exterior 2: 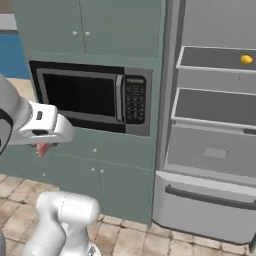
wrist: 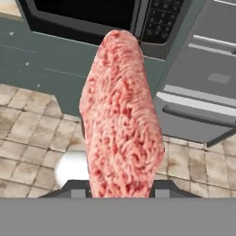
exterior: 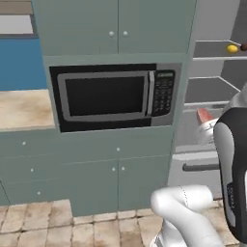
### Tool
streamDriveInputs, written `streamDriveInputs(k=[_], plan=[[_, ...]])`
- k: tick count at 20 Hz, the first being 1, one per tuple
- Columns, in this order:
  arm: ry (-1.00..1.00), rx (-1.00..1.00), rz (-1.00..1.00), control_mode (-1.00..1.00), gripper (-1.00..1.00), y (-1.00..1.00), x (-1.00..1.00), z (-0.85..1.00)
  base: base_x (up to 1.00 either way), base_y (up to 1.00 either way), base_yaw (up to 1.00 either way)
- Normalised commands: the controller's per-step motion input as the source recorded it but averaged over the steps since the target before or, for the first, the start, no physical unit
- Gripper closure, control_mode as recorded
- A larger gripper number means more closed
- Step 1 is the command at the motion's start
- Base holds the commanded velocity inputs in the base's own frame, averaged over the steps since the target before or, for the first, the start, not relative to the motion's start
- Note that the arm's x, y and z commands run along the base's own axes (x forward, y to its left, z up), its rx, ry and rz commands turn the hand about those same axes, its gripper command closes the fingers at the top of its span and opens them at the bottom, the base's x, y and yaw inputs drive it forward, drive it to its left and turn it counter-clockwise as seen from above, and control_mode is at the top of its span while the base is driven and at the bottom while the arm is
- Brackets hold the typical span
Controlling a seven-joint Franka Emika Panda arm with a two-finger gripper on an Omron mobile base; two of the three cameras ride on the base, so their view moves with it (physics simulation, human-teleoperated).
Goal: Open the fridge, remove the apple, lemon, and steak, and place them on any counter.
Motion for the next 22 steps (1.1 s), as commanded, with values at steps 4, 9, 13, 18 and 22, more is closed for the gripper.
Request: streamDriveInputs(k=[4, 9, 13, 18, 22], plan=[[0.00, 0.00, 0.00, 1.00, 1.00, 0.00, 0.00, 0.00, -0.03, 0.99, 0.73], [0.00, 0.00, 0.00, 1.00, 1.00, 0.00, 0.00, 0.00, -0.25, 0.76, 0.92], [0.00, 0.00, 0.00, 1.00, 1.00, 0.00, 0.00, 0.00, -0.28, 0.65, 0.96], [0.00, 0.00, 0.00, 1.00, 1.00, 0.00, 0.00, 0.00, -0.17, 0.59, 0.92], [0.00, 0.00, 0.00, 1.00, 1.00, 0.00, 0.00, 0.00, 0.20, 0.26, 0.70]])
